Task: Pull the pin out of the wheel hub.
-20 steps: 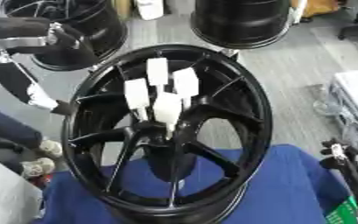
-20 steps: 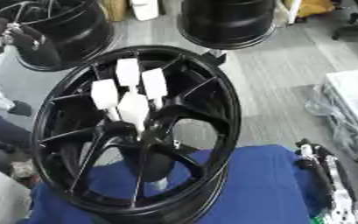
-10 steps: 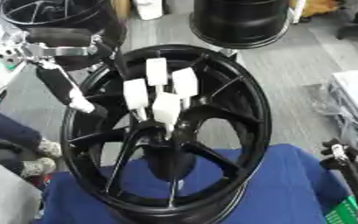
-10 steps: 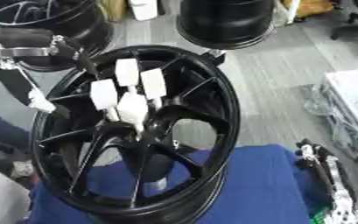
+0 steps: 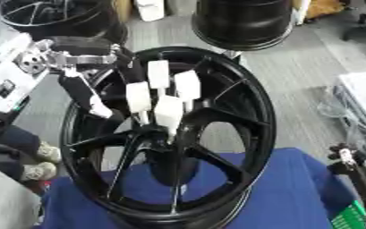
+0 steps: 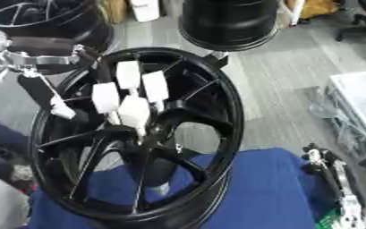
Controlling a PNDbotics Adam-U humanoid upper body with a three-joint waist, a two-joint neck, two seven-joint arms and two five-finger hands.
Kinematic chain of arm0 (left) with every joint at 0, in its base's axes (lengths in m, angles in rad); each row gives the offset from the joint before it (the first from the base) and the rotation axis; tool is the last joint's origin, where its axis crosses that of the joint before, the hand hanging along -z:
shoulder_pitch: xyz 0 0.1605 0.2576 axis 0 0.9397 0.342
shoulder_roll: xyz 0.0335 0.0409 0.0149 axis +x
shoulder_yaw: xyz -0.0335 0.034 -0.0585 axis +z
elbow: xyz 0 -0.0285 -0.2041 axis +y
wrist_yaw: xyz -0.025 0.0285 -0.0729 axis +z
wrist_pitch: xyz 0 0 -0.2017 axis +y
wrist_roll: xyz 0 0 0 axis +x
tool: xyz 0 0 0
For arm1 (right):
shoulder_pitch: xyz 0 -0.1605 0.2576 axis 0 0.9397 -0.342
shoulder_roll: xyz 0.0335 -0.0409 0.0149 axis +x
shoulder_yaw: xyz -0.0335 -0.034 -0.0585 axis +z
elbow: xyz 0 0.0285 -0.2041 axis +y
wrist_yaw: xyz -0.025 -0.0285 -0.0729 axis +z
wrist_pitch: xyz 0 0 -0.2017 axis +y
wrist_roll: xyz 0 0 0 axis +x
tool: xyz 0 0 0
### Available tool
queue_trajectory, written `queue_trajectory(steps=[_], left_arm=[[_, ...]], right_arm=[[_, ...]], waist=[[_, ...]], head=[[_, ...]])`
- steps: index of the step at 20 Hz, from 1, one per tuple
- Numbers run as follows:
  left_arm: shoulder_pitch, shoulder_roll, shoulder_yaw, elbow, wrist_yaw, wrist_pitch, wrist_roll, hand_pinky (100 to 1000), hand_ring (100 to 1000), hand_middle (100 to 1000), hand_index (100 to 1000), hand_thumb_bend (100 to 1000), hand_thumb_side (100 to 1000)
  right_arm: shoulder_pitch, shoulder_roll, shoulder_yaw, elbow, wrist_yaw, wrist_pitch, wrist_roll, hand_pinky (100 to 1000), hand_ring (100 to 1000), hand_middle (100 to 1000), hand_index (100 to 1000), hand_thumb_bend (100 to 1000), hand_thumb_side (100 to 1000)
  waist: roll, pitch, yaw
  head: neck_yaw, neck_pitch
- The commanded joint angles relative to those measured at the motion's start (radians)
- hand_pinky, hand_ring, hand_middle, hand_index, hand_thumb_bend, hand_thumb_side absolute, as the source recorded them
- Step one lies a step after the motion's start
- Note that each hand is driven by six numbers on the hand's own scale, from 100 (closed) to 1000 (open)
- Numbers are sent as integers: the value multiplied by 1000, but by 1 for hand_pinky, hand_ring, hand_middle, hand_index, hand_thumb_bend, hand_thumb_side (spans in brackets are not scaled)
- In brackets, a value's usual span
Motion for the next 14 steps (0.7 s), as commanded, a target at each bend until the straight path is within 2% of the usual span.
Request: queue_trajectory(steps=[1,7,12,14], left_arm=[[-25,3,1,3,-5,-62,-57,718,636,704,793,527,377],[-29,-14,-6,12,-1,-71,-89,686,575,646,749,443,307],[-28,-18,-7,12,15,-75,-102,631,497,573,700,350,150],[-30,-17,-2,8,34,-76,-101,580,435,492,639,306,100]], right_arm=[[-8,-15,2,-16,1,-2,3,591,546,583,714,100,897],[-11,-14,4,-17,1,-3,5,590,546,583,714,100,896],[-13,-14,5,-17,0,-3,6,590,546,583,714,100,896],[-13,-14,5,-17,0,-3,6,590,546,583,714,100,895]], waist=[[-2,-10,-3],[0,-9,-7],[1,-9,-9],[1,-9,-10]], head=[[8,-13],[10,-12],[6,-14],[4,-15]])
